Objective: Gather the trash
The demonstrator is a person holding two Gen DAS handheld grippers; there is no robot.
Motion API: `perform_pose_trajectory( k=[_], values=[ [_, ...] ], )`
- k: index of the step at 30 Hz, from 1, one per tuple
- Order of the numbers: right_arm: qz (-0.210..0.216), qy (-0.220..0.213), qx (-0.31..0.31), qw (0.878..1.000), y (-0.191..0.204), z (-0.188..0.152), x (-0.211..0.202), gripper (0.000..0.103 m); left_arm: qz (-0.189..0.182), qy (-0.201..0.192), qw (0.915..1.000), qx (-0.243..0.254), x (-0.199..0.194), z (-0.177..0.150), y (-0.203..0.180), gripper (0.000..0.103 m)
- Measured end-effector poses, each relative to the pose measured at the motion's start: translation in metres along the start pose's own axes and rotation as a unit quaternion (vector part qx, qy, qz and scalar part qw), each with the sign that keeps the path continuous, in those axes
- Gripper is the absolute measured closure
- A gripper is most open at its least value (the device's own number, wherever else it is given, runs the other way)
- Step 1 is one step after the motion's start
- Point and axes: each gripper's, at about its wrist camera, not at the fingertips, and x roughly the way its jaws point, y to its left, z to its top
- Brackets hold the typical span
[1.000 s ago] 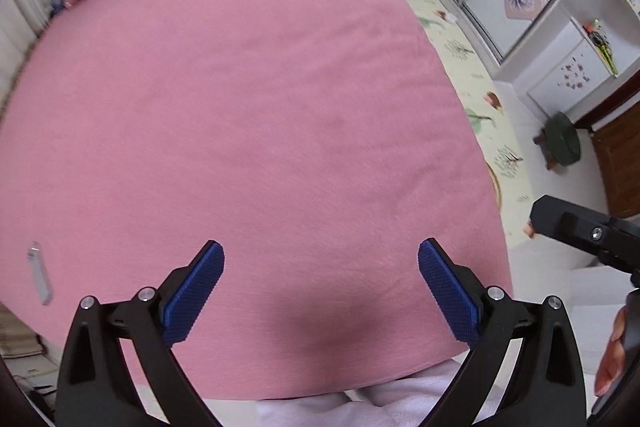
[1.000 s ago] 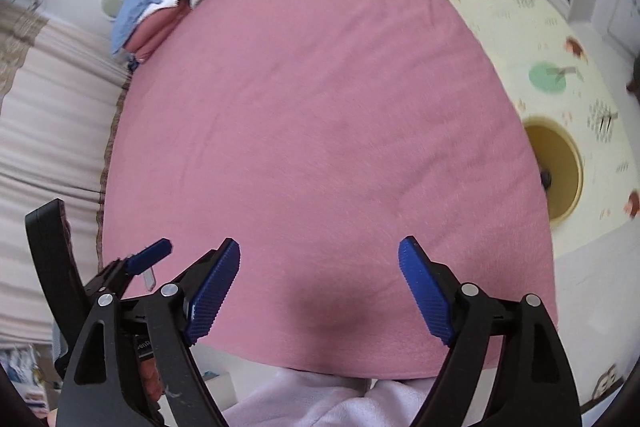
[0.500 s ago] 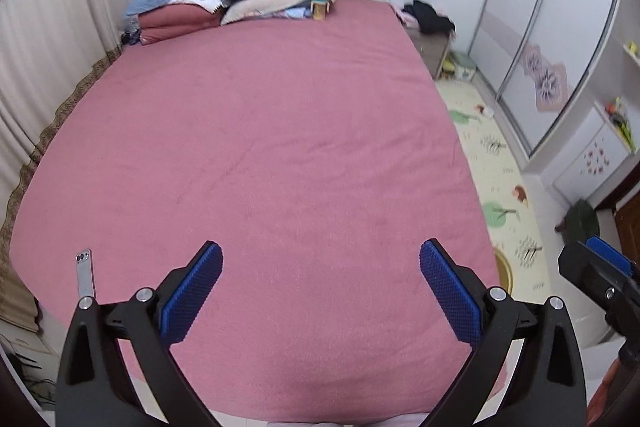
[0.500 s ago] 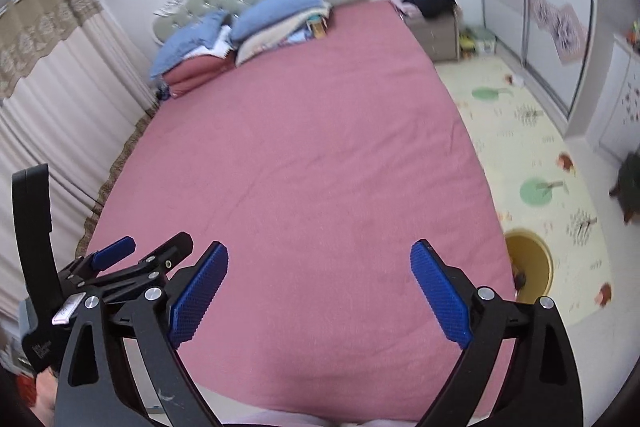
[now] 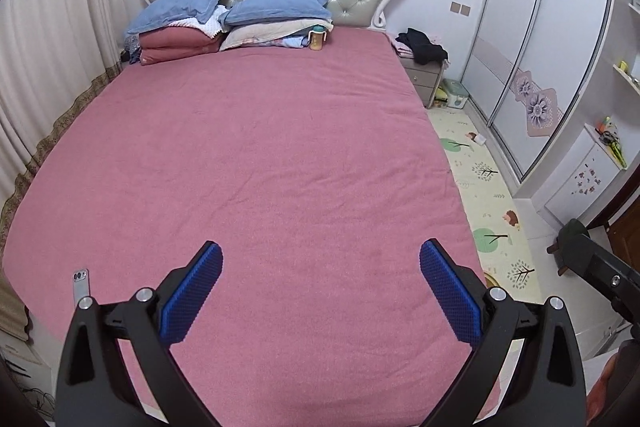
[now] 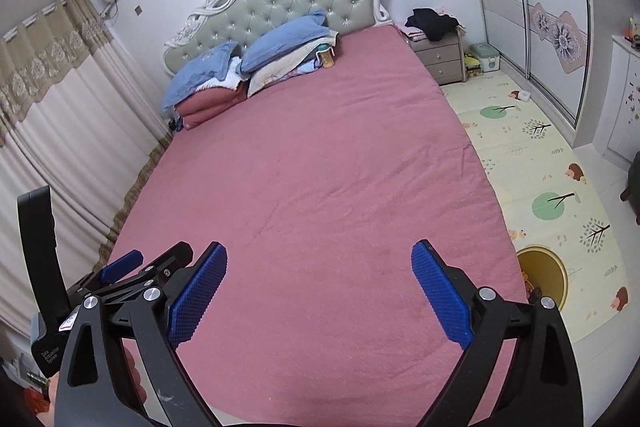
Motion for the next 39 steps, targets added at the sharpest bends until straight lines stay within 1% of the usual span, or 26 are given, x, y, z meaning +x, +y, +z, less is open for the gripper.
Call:
perform_pose_trajectory(
  k=[2, 5, 9, 13, 17, 22, 28, 35, 39],
  values=[
    [-0.001, 0.002, 0.002, 1.000, 0.000, -0.001, 0.001, 0.013, 0.005, -0.001, 1.0000, 0.001, 0.002, 0.000, -0.001, 0.004],
    [-0.001, 0.006, 0.002, 1.000, 0.000, -0.001, 0.000, 0.013, -0.001, 0.005, 1.0000, 0.000, 0.005, 0.000, 0.000, 0.004],
    [0.005, 0.002, -0.004, 1.000, 0.003, -0.002, -0.002, 0.013, -0.003, 0.000, 1.0000, 0.007, 0.002, 0.001, -0.003, 0.004],
    [-0.002, 0.002, -0.014, 1.000, 0.007, -0.005, -0.003, 0.013, -0.008, 0.008, 0.9999, 0.005, 0.006, -0.001, -0.004, 0.004],
    [-0.002, 0.001, -0.013, 1.000, 0.006, -0.005, -0.004, 0.013, -0.005, 0.007, 1.0000, 0.003, 0.004, -0.002, -0.003, 0.004],
    [0.004, 0.010, -0.008, 1.000, 0.007, -0.005, -0.003, 0.013, -0.005, 0.003, 1.0000, 0.004, 0.001, -0.003, -0.006, 0.004],
    [0.007, 0.011, -0.014, 1.000, 0.012, -0.006, -0.004, 0.013, -0.005, 0.003, 1.0000, 0.008, 0.001, -0.004, -0.007, 0.004],
    [0.010, 0.017, -0.018, 1.000, 0.010, -0.007, -0.003, 0.012, 0.001, 0.003, 0.9999, 0.013, 0.002, -0.004, -0.011, 0.004],
    [0.009, 0.017, -0.012, 1.000, 0.007, -0.007, -0.005, 0.012, -0.002, 0.003, 0.9999, 0.013, 0.002, -0.005, -0.010, 0.004]
  ],
)
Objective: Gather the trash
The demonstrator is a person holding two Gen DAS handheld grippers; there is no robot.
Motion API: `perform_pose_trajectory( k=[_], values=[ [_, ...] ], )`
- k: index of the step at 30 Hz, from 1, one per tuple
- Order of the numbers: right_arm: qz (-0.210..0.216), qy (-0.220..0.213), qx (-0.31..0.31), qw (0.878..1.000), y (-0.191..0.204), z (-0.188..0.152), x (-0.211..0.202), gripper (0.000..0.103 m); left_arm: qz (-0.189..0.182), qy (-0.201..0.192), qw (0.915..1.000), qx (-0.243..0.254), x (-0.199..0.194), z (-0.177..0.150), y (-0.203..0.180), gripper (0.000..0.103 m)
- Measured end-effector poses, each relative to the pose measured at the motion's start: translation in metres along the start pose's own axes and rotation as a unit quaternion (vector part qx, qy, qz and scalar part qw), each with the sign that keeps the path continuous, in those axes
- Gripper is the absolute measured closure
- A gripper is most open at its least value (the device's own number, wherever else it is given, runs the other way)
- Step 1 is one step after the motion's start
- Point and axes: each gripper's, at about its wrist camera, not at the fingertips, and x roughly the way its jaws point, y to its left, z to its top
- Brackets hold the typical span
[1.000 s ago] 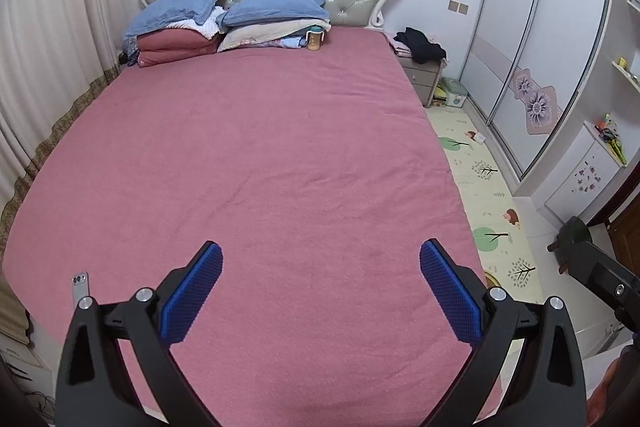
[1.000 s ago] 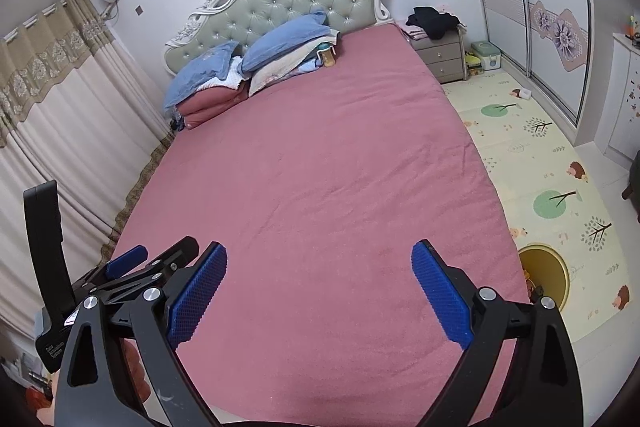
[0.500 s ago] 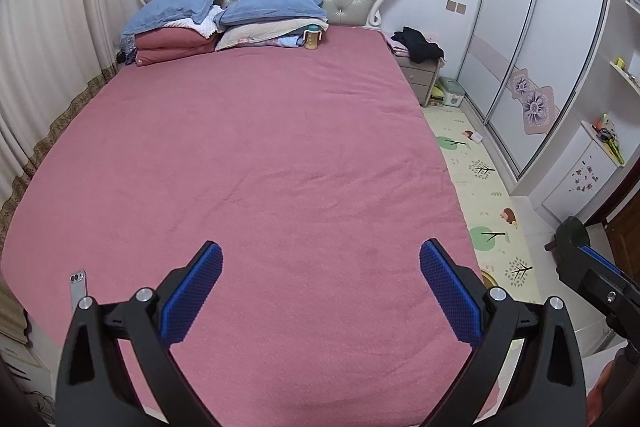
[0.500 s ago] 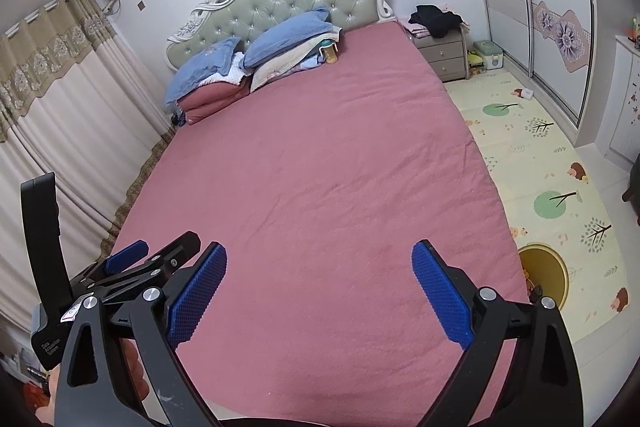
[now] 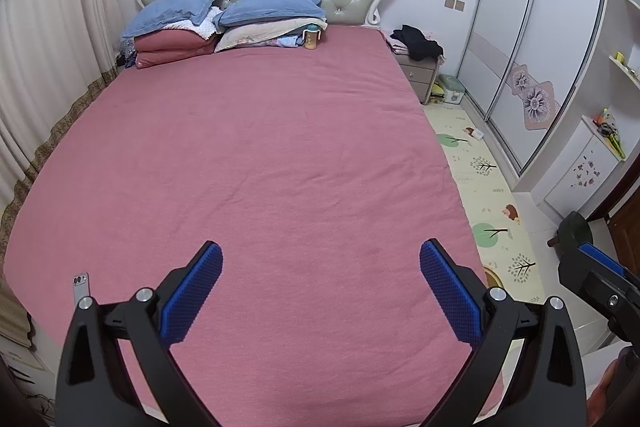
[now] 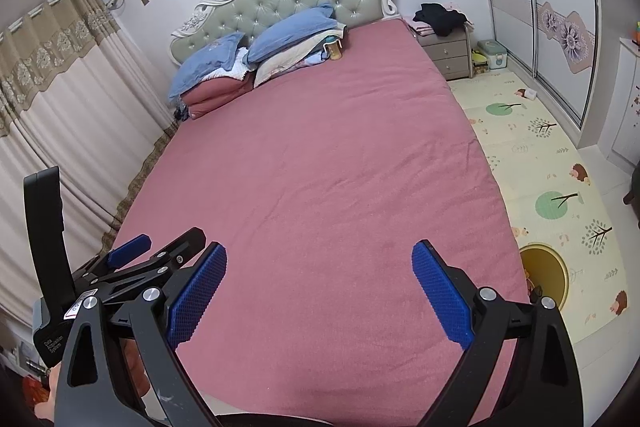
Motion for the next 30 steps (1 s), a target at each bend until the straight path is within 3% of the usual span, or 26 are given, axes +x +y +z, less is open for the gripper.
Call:
perform_pose_trajectory(
  k=[30],
  values=[
    [0.003, 0.001, 0.002, 1.000, 0.0025, 0.0005, -0.0015, 0.012, -0.005, 0.003, 0.9999, -0.010, -0.0026, -0.0038, 0.0037, 0.004]
  ],
)
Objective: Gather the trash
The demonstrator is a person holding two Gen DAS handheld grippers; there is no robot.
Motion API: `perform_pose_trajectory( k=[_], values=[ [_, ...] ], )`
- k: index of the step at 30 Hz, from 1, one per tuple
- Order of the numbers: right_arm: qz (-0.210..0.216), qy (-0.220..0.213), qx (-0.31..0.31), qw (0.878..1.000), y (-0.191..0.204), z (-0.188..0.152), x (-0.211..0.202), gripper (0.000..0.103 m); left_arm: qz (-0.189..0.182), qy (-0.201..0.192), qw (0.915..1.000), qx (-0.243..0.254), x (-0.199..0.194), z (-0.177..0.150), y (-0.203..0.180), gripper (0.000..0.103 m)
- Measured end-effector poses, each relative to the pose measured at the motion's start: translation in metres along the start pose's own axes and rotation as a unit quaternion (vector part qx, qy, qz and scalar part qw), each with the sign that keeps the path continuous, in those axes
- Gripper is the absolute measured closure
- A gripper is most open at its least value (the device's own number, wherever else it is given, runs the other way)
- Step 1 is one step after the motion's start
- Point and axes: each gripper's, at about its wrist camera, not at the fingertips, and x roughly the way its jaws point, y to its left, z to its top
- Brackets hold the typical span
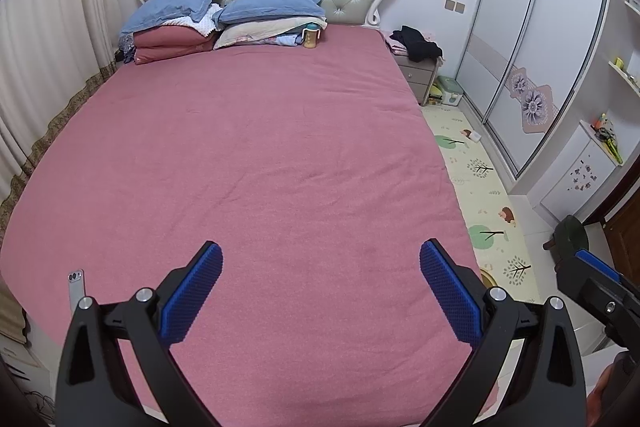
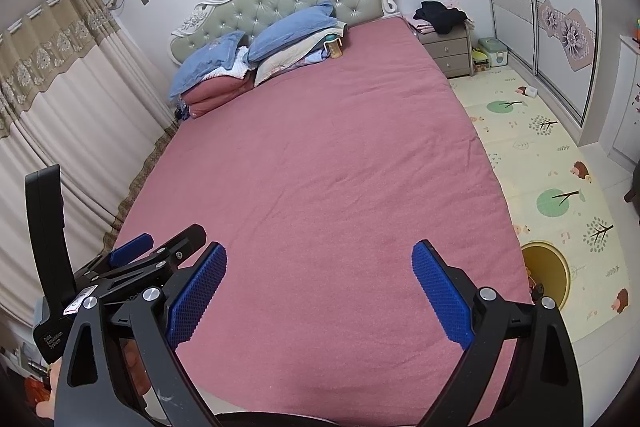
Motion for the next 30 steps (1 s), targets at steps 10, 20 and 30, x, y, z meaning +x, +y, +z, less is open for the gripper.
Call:
perform_pose_trajectory(
  k=[10, 20, 30],
  values=[
    [-0.001, 0.001, -0.004, 1.000, 0.0000, -0.0004, -0.0018, 0.012, 0.003, 0.000, 1.0000, -0.004, -0.0011, 0.0031, -0.0016, 0.004],
    [-0.001, 0.001, 0.000, 1.000, -0.0048, 0.0017, -0.0031, 0.012, -0.002, 0.005, 0.9998, -0.017, -0.0011, 0.0033, 0.0027, 0.004],
    [0.003, 0.003, -0.008, 1.000, -0.0042, 0.0017, -0.0013, 0.012, -0.013, 0.003, 0.9999, -0.006, -0.0021, 0.0038, -0.0020, 0.004]
  ],
)
